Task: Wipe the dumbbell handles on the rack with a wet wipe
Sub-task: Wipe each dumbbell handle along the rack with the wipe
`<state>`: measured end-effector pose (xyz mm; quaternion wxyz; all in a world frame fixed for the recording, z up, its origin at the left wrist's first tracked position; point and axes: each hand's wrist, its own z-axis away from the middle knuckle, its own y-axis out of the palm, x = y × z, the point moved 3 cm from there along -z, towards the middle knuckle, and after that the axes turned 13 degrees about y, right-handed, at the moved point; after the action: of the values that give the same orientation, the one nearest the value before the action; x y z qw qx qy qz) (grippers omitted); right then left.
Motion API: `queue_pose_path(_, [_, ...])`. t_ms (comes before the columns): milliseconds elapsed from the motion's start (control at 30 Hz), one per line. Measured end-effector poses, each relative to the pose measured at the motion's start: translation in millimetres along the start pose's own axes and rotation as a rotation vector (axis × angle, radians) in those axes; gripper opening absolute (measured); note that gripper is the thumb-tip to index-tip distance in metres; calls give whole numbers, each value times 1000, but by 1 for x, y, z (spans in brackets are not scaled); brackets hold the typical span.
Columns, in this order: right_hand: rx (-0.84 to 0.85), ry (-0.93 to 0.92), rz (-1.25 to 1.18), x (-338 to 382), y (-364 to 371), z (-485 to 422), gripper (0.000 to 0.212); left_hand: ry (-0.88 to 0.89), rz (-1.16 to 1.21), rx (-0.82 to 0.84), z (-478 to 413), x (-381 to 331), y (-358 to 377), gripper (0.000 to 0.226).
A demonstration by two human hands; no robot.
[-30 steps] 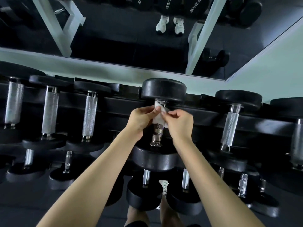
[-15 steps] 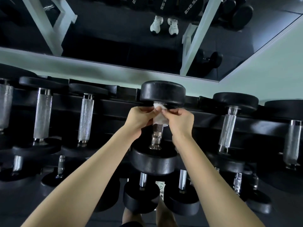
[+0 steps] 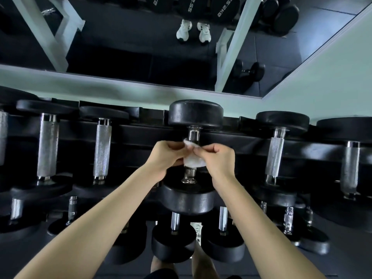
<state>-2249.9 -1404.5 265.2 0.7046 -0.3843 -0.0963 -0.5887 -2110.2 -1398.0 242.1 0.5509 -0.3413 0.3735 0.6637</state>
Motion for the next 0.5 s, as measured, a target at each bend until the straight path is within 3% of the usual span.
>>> queue_pose_path(200, [81,84,-323,25,5,-10,13,99,68,-109,-16,-11,8,21])
queue_pose_path(300, [80,63,-253,12,4,-6,13,189,-18,-54,-6,-5,8,17])
queue_pose_path(500, [48,26,-46,-15,1,2,21,242,-284,72,8,1,-2,61])
